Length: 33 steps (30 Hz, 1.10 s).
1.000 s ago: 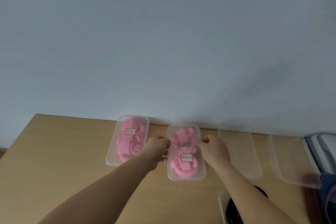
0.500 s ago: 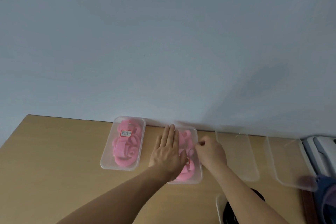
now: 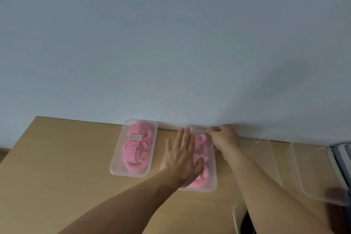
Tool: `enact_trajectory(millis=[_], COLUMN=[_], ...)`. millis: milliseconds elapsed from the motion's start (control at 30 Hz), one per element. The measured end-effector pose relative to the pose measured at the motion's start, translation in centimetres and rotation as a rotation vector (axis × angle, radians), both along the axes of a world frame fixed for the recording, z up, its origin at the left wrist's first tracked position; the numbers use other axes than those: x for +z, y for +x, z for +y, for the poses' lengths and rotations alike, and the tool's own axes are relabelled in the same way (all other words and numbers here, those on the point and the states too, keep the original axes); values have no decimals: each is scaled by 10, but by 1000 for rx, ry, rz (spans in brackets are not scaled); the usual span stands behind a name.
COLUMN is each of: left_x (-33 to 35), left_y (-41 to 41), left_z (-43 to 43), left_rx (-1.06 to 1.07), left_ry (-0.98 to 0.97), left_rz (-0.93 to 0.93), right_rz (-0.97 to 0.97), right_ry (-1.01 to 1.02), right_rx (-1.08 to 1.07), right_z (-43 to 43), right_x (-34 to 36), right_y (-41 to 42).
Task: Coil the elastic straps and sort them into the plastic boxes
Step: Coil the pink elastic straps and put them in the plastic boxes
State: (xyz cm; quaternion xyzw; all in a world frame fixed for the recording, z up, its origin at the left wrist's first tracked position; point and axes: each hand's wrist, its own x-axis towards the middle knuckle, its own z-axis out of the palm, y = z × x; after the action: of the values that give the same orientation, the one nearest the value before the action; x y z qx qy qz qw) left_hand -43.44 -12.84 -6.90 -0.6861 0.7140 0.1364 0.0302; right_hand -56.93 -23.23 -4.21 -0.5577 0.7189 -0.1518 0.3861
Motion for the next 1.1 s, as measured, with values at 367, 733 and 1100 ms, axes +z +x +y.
enact_trajectory(millis=[367, 733, 1100], left_x=[-7, -4, -2], left_y=[5, 6, 3], left_z=[-6, -9, -9], left_rx=[17, -12, -37], left_ry=[-36, -43, -68], left_rz=[39, 17, 18], right_rz=[-77, -278, -464], right_ry=[-6, 79, 65], right_rx=[-189, -232, -297], right_z=[73, 117, 148], right_x=[-21, -15, -15], right_y=[-11, -25, -28])
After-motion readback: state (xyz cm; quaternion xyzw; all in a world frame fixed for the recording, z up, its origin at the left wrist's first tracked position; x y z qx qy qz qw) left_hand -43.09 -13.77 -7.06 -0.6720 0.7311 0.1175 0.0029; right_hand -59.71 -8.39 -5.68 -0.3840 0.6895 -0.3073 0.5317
